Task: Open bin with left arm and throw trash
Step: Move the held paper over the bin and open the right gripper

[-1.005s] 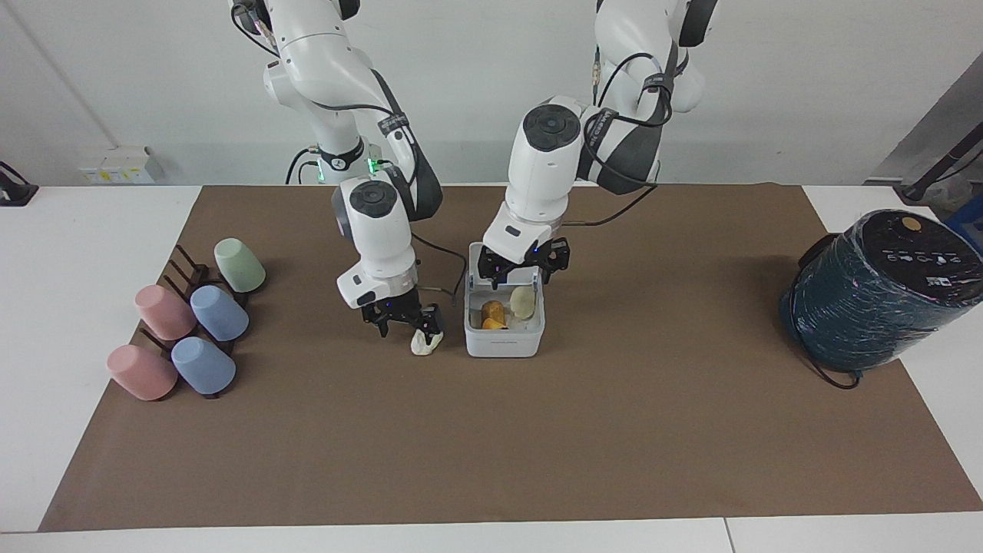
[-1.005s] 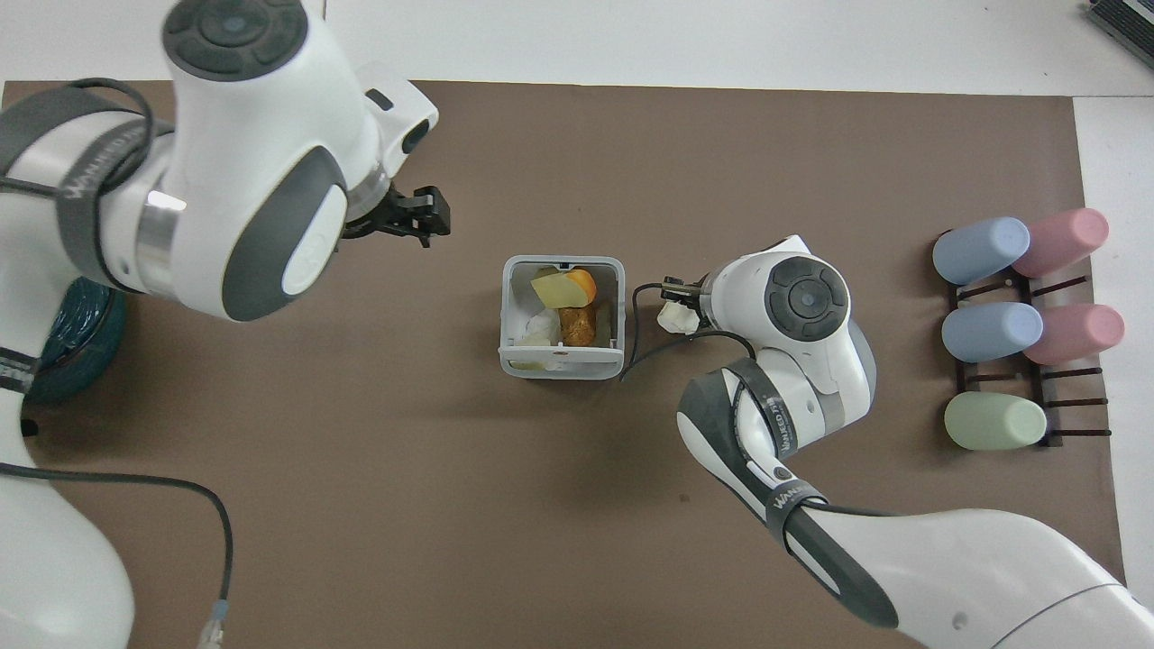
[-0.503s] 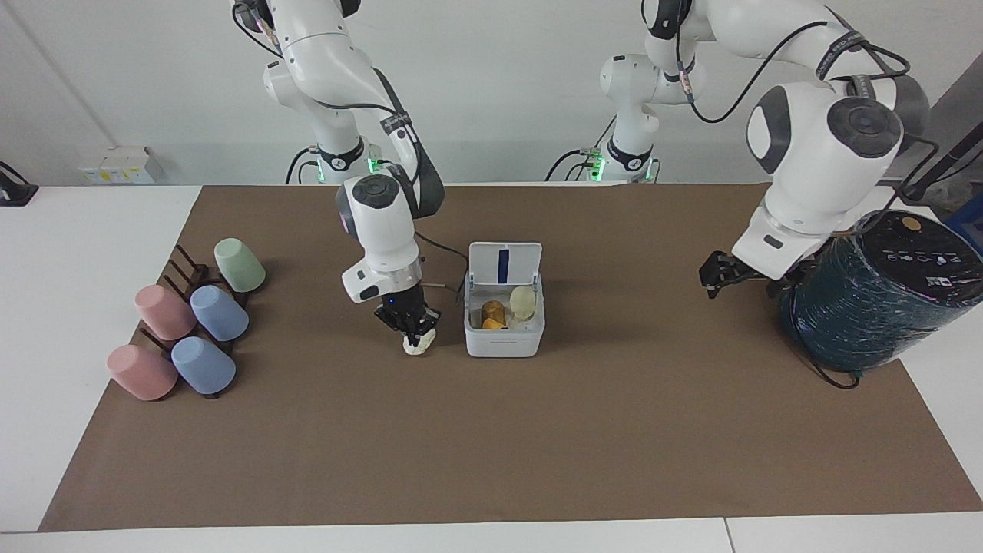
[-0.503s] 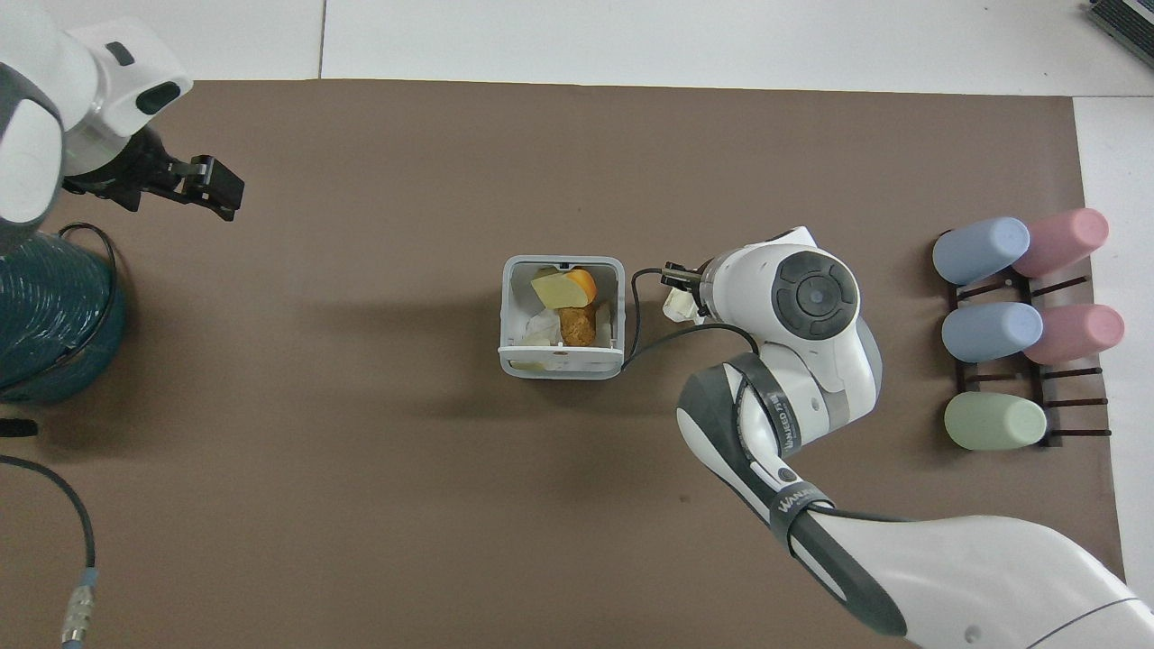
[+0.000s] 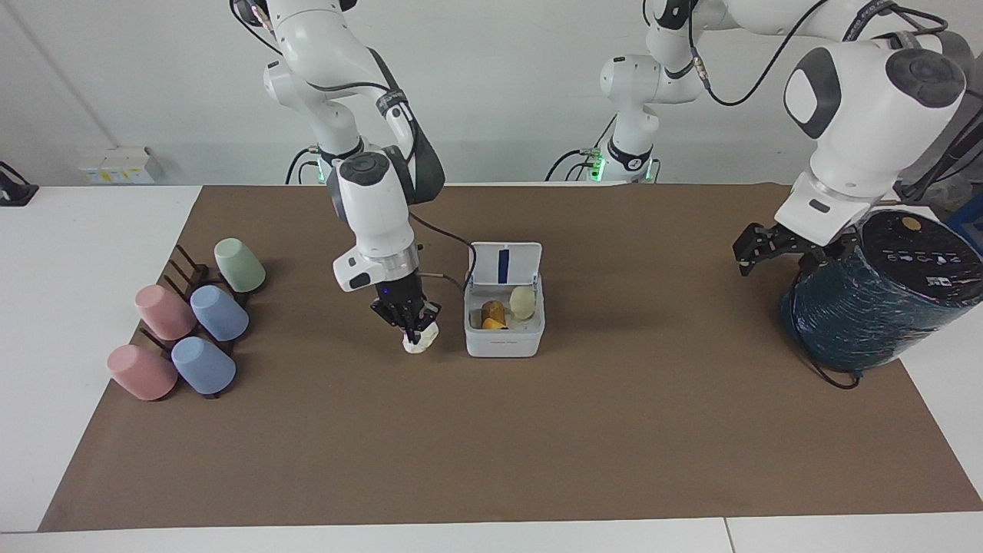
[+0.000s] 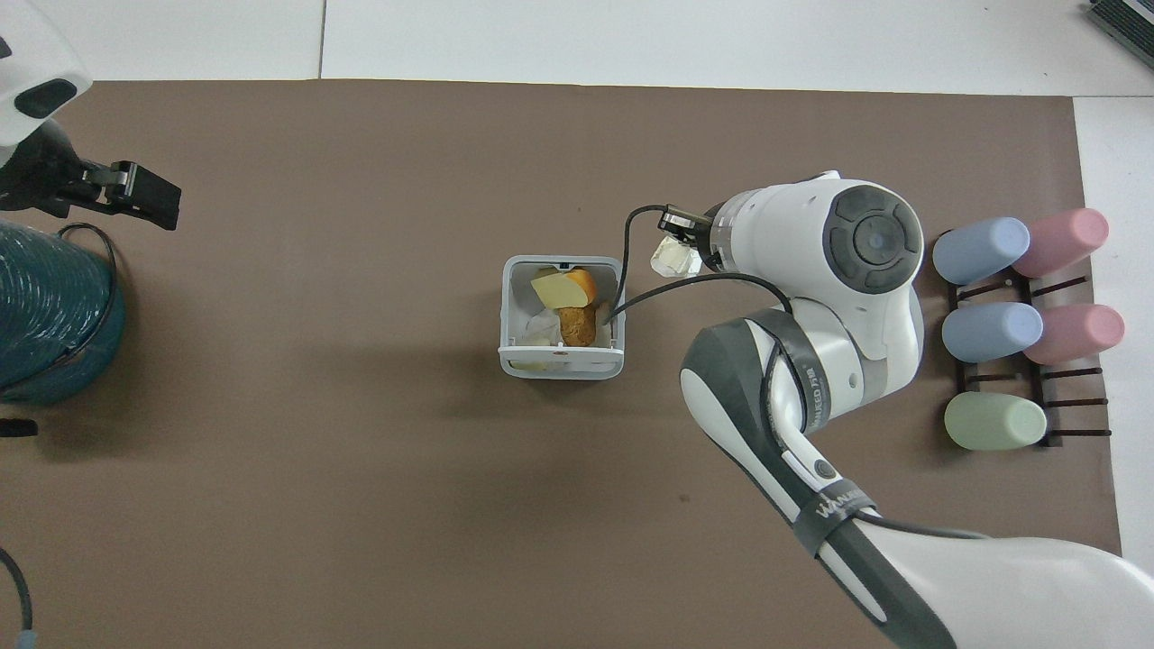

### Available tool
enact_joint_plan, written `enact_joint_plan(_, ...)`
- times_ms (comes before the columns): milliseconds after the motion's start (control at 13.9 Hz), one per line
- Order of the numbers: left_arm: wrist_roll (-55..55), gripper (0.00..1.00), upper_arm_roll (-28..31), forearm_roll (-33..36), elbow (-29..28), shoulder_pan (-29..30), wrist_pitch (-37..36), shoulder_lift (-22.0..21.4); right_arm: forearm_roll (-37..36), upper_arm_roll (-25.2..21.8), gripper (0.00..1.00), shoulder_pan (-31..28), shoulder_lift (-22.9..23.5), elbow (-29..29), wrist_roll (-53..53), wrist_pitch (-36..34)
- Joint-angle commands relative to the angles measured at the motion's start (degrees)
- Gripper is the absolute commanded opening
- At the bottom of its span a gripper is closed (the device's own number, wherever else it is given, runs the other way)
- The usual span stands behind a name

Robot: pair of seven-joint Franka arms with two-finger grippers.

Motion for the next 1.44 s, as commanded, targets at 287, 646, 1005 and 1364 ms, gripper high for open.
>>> enact_joint_plan(287, -2.12, 1.0, 0.25, -0.37, -8.97, -0.7, 3.97, -4.38, 3.63, 0.71, 0.0, 7.15, 0.92, 3.13, 8.53, -1.68)
enact_joint_plan(646, -3.79, 1.0, 0.25, -3.96, -10.1, -0.17, 5.37, -4.9, 3.01, 0.71, 1.0, 9.19, 1.27, 2.87, 9.6, -2.03)
enact_joint_plan(1005, -3.53, 1.0, 0.34, -5.2, -12.22, -0.44, 6.52, -5.96, 2.48, 0.62, 1.0, 9.02, 1.09, 2.87, 9.25, -2.99)
enact_joint_plan(1364, -3.26, 1.0, 0.34, -5.2, -12.13, -0.61, 6.61, -5.96, 0.29, 0.18, 1.0, 3.31, -1.54, 1.38, 3.39, -5.1)
